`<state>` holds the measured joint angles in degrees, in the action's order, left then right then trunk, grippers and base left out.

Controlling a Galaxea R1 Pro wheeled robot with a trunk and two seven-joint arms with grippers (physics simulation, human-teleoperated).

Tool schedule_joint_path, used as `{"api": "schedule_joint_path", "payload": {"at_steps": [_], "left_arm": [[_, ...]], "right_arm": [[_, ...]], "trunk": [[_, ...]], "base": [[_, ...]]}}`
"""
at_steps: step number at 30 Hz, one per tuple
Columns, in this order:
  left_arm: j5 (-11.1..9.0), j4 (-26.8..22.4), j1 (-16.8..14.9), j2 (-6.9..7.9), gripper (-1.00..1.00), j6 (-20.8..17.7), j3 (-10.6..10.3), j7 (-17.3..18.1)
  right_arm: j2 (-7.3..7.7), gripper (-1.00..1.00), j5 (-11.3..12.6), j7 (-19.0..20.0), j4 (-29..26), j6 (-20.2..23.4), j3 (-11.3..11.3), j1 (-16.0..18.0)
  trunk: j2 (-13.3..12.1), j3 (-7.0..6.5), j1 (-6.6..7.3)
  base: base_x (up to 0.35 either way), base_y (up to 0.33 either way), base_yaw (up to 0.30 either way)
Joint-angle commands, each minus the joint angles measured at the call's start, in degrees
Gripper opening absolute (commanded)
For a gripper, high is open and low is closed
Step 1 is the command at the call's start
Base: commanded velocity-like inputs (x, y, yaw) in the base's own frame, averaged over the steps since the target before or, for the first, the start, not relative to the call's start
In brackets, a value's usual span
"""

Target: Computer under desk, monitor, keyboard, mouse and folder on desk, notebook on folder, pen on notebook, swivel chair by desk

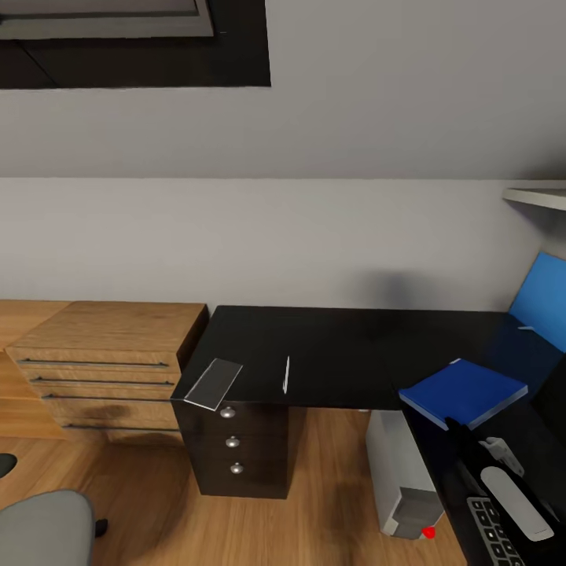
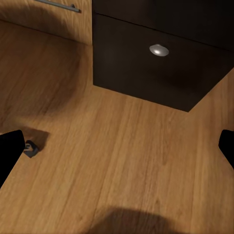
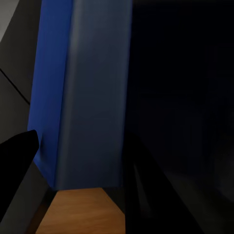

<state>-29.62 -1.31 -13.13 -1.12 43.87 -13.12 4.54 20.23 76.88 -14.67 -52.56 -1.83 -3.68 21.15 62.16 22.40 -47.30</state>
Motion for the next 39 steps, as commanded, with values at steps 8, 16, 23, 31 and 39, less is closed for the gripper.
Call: {"api": "schedule_joint_path", "payload": {"at_steps": [8, 16, 23, 31, 39], "left_arm": [[-0.6, 0.1, -0.1, -0.02, 1.0, 0.2, -0.2, 0.5], [-0.6, 0.1, 0.0, -0.02, 1.0, 0.2, -0.2, 0.5], [-0.6, 0.1, 0.0, -0.01, 1.0, 0.2, -0.2, 0.5], [-0.6, 0.1, -0.1, 0.06, 1.0, 0.2, -0.2, 0.5], [-0.7, 0.1, -0.1, 0.07, 1.0, 0.3, -0.1, 0.5]], "right_arm": [[0.08, -1.0, 0.4, -0.4, -0.1, -0.2, -0.2, 0.0], [0.08, -1.0, 0.4, -0.4, -0.1, -0.2, -0.2, 0.0], [0.08, -1.0, 0.4, -0.4, -0.1, -0.2, -0.3, 0.0], [0.08, -1.0, 0.4, -0.4, -0.1, -0.2, -0.3, 0.0], [0.08, 1.0, 0.4, -0.4, -0.1, -0.2, -0.3, 0.0]], "trunk": [[3.3, 1.51, -1.77], [4.1, 1.87, -2.21], [4.1, 1.87, -2.21], [4.1, 1.87, -2.21], [4.1, 1.87, -2.21]], "base": [[0.0, 0.0, 0.0], [0.0, 0.0, 0.0], [0.0, 0.0, 0.0], [0.0, 0.0, 0.0], [0.0, 0.0, 0.0]]}}
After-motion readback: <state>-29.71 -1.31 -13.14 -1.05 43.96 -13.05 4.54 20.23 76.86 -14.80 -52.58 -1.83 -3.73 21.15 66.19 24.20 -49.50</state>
